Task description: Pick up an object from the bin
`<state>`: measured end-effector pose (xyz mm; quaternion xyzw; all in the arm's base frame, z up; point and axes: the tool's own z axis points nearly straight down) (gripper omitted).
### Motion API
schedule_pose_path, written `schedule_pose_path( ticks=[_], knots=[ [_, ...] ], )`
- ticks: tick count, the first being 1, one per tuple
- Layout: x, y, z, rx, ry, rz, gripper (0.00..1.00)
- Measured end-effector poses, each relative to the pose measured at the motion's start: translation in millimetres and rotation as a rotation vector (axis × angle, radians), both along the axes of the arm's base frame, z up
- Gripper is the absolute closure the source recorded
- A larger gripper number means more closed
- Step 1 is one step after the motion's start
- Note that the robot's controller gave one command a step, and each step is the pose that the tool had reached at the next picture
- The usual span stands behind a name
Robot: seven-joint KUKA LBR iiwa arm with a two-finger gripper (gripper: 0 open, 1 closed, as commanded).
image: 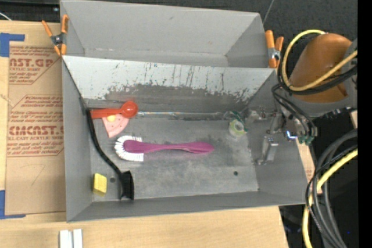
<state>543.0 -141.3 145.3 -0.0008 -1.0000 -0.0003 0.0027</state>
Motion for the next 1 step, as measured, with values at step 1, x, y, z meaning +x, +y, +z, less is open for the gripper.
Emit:
schedule_pose_path(
  ticks=[1],
  knots=[
    [1.7,0.9,4.8,-0.001,-0.007,0.002,0.00]
  ],
)
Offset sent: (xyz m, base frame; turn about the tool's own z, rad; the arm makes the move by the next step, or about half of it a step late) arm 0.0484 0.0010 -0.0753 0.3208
